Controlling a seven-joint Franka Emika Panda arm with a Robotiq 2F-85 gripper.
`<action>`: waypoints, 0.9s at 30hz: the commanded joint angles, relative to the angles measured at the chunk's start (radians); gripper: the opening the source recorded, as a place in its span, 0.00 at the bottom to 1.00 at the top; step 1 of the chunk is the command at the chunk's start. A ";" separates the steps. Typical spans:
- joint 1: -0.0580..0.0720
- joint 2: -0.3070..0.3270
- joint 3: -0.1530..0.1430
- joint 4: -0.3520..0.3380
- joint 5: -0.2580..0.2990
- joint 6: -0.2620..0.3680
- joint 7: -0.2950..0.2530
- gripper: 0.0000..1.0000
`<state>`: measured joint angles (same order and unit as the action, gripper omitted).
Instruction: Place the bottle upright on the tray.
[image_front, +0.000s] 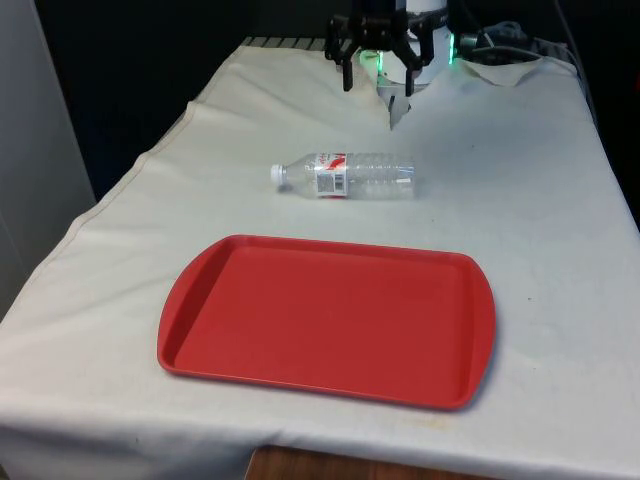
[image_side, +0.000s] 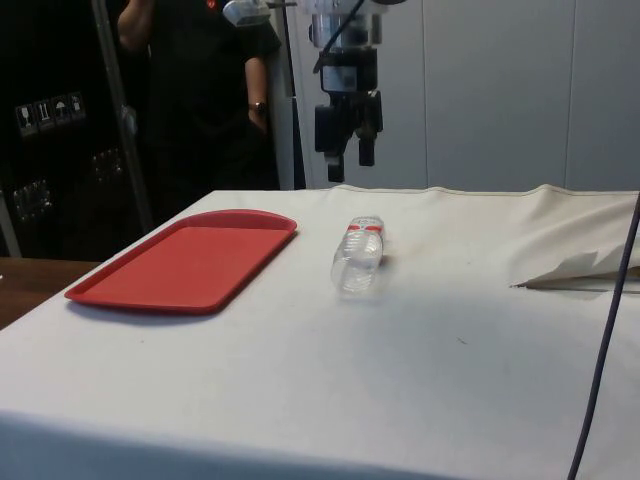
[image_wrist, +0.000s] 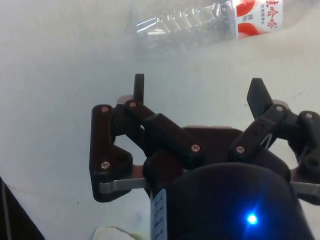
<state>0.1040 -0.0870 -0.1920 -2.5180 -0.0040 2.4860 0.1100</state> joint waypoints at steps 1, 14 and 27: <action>-0.001 0.007 -0.004 0.004 0.006 0.006 0.005 1.00; -0.001 0.030 -0.032 0.021 0.006 0.000 0.022 1.00; -0.005 0.079 -0.061 0.050 0.050 0.008 0.018 1.00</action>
<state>0.1000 -0.0150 -0.2510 -2.4710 0.0340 2.4870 0.1320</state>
